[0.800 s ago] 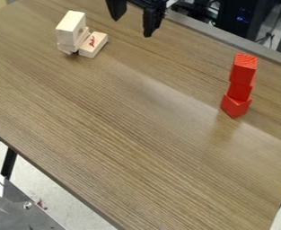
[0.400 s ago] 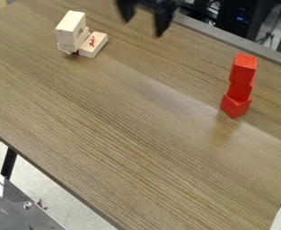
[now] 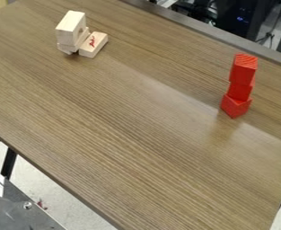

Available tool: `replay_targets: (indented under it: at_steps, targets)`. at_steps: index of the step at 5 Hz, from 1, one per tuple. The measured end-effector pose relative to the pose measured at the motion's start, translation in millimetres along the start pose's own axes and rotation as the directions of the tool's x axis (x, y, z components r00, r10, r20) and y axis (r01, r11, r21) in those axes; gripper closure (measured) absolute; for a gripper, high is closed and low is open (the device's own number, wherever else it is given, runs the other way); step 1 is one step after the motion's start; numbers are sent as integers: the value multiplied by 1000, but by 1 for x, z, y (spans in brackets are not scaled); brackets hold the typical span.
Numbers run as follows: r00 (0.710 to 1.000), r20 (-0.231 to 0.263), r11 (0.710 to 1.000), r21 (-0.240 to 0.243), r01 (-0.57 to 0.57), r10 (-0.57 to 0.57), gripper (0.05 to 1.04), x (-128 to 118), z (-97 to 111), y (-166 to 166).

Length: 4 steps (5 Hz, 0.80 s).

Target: Remove the red cube from the tower and put it on the left

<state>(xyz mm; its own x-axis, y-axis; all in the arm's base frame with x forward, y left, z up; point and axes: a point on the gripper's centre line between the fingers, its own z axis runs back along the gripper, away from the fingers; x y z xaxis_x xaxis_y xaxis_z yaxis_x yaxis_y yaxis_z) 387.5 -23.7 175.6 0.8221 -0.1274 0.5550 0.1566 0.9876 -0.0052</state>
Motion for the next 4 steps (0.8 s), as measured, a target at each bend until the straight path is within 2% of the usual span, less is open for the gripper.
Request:
replay_targets:
  at_steps: [1, 2, 3, 4]
  targets:
    - [999, 31, 1000, 9, -21, 21, 83, 15, -1, -18]
    - [997, 43, 997, 43, -69, 68, 83, 23, -3, -28]
    - [982, -3, 975, 113, -189, 191, 83, 23, -7, -37]
    - [970, -17, 958, 159, -238, 244, 83, 20, -6, -48]
